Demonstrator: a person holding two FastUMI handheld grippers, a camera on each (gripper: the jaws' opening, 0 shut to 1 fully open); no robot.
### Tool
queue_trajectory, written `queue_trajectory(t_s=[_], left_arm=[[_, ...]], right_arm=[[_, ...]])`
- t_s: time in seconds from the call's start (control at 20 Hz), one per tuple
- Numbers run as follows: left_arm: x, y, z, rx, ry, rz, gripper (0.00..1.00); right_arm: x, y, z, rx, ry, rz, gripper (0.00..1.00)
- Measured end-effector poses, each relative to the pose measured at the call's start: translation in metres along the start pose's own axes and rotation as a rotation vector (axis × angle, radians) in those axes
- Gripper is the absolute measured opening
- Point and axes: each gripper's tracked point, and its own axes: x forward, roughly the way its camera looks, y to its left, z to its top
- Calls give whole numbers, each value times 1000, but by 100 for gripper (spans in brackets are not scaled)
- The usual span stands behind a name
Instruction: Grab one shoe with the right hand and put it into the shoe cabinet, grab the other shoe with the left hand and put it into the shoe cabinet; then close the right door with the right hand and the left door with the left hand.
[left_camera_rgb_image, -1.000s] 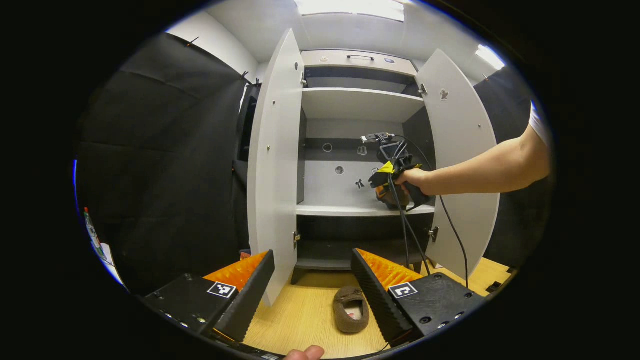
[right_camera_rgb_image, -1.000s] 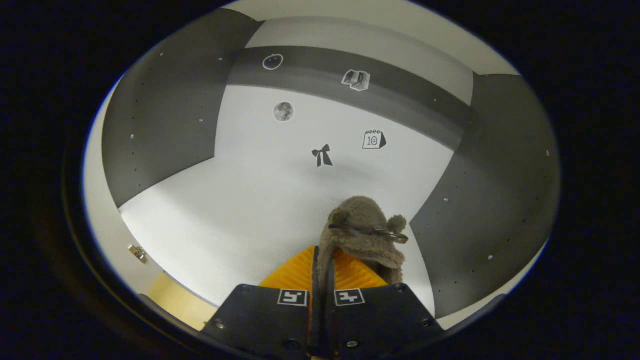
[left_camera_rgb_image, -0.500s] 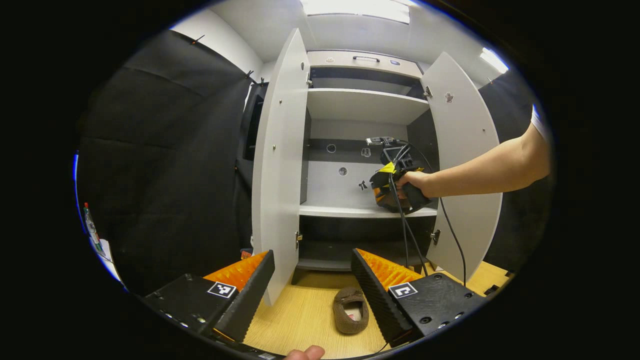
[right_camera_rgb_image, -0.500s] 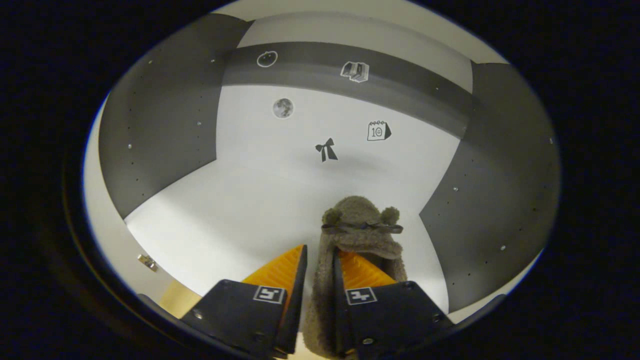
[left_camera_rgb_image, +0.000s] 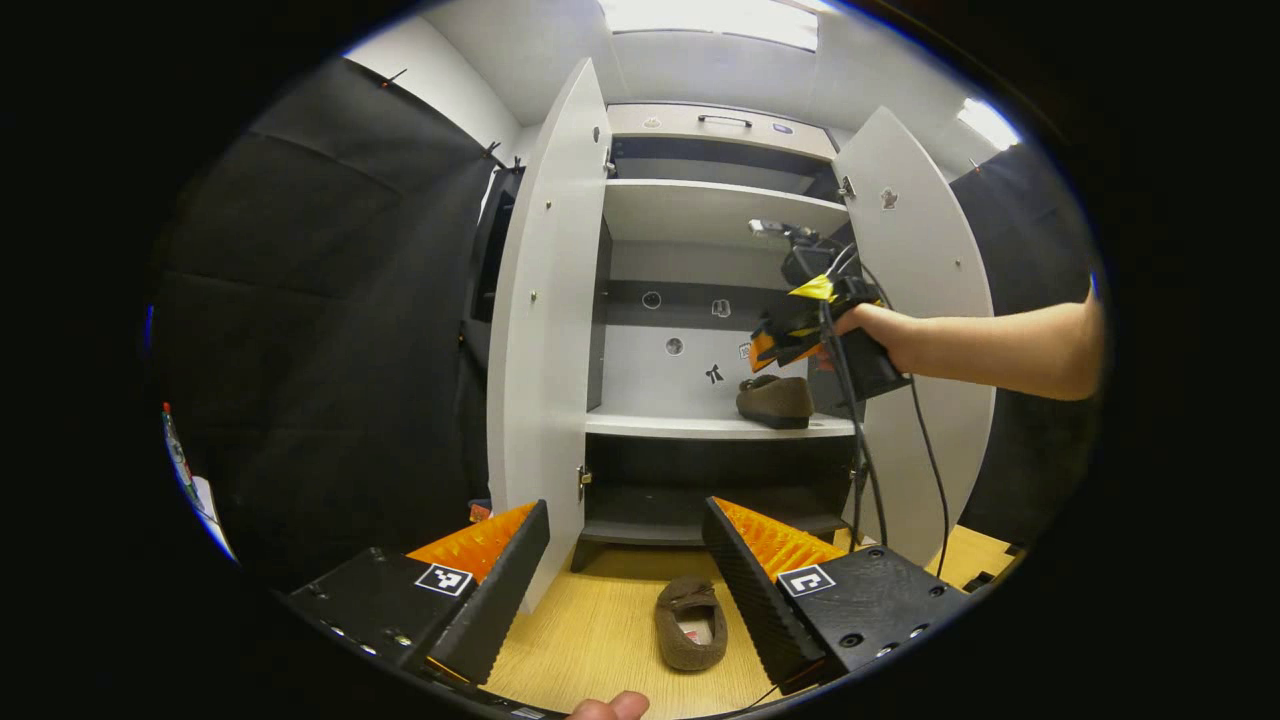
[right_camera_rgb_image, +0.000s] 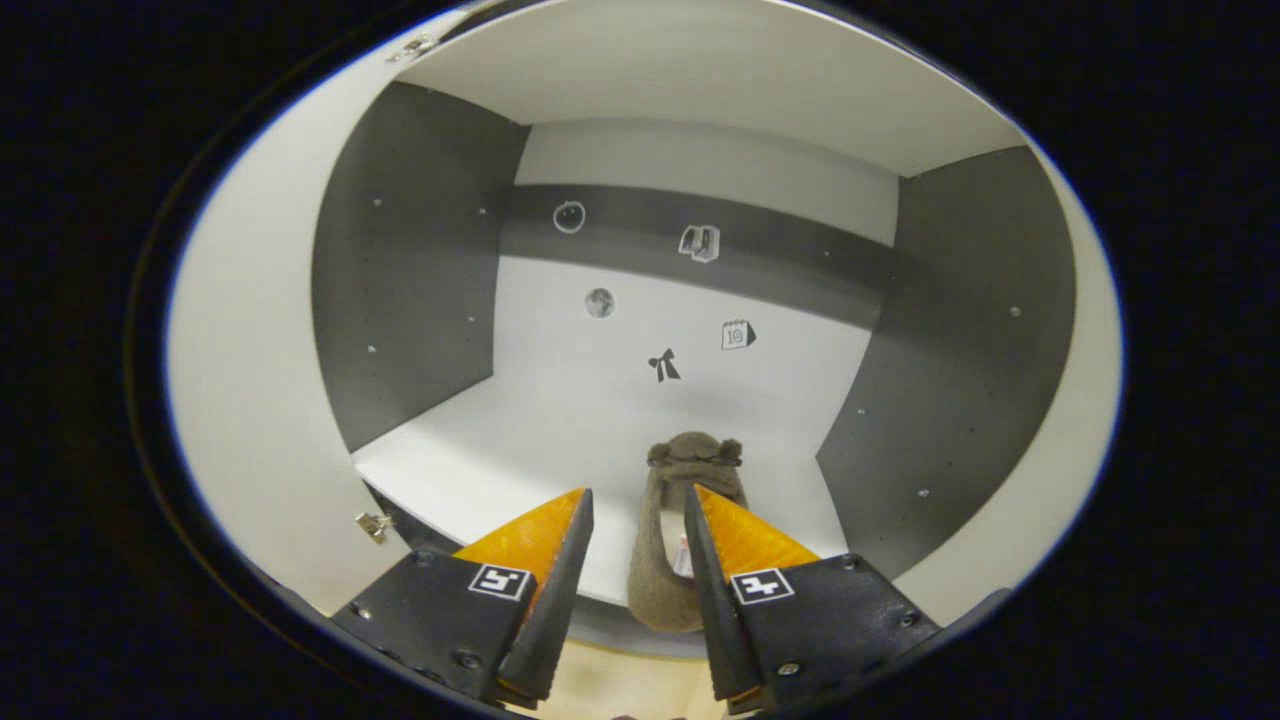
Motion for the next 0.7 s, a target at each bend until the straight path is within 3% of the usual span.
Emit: queue_trajectory(t_s=[0.1, 0.15, 0.2, 0.25, 0.3, 0.4, 0.45, 0.55, 0.6, 0.7], left_arm=[[1, -2, 0, 8, 1, -10, 95], [2, -3, 2, 12, -1, -16, 95], [2, -5, 3, 15, -4, -21, 95], [3, -6, 3, 17, -6, -26, 95], [3, -9, 4, 18, -6, -34, 95], [3, -15, 4, 16, -3, -52, 95], [3, -18, 4, 15, -1, -59, 95], [2, -23, 3, 18, 3, -73, 95], [1, -25, 3, 21, 4, -79, 95], [-1, -31, 3, 28, 2, -91, 95]], right_arm=[[-32, 5, -4, 33, -51, 29, 67], [-49, 4, -7, 39, -79, 34, 61], [-63, 2, -11, 40, -106, 32, 70], [-76, 1, -16, 37, -129, 28, 63], [-89, 0, -23, 34, -147, 21, 70], [-113, 0, -39, 27, -175, 10, 70], [-125, -1, -47, 25, -183, 4, 64], [-143, 0, -63, 28, -191, -2, 70], [-150, 1, -72, 37, -197, -6, 64], [-166, 3, -87, 56, -218, -13, 64]])
